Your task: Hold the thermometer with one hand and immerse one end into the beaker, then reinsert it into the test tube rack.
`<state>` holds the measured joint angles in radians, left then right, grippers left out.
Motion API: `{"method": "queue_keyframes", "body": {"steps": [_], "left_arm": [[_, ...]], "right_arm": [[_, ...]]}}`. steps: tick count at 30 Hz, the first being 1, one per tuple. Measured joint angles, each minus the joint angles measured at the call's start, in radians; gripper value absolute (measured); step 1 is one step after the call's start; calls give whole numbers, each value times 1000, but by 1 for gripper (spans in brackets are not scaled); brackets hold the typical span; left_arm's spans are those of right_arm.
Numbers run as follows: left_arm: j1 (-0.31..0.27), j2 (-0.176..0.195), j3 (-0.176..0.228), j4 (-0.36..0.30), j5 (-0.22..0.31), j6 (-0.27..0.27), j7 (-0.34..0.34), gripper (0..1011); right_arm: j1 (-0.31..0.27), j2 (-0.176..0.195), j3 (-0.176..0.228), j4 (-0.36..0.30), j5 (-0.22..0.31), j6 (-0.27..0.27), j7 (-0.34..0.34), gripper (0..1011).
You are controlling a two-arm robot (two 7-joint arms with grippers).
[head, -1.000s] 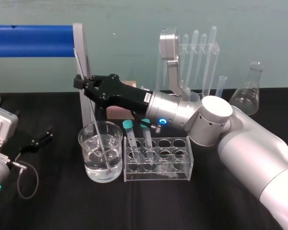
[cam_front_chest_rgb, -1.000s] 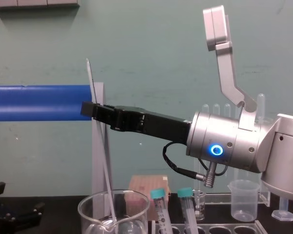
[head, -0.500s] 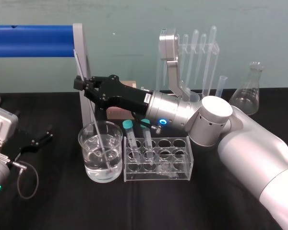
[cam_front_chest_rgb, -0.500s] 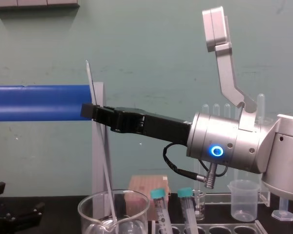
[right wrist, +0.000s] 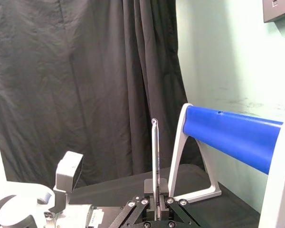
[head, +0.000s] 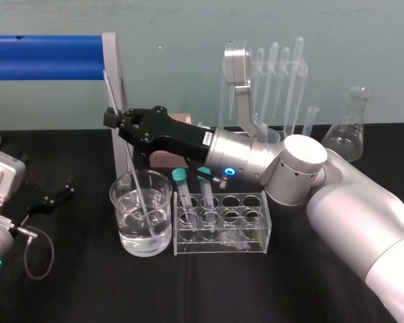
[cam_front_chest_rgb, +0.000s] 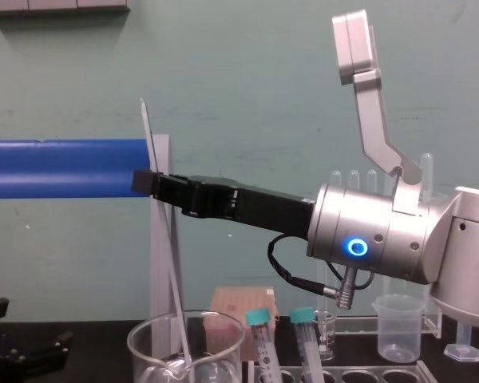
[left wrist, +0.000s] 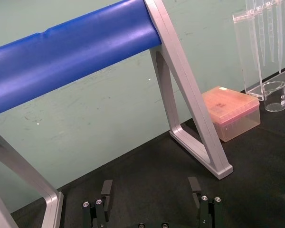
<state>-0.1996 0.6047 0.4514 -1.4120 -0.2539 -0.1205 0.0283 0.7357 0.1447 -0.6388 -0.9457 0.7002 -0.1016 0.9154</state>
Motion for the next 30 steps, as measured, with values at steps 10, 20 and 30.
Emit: {"method": "queue_keyframes", "body": {"steps": [10,20,30], "left_arm": [[0,0,0,0,0,0,0,1008],[0,0,0,0,0,0,0,1008],[0,0,0,0,0,0,0,1008]], "right_arm": [[-3,4,-1,-3,0,0,1,57],[-3,5,-3,-6,-1,2,0,57],[-3,7,-5,-7,-2,2,2,57]]}}
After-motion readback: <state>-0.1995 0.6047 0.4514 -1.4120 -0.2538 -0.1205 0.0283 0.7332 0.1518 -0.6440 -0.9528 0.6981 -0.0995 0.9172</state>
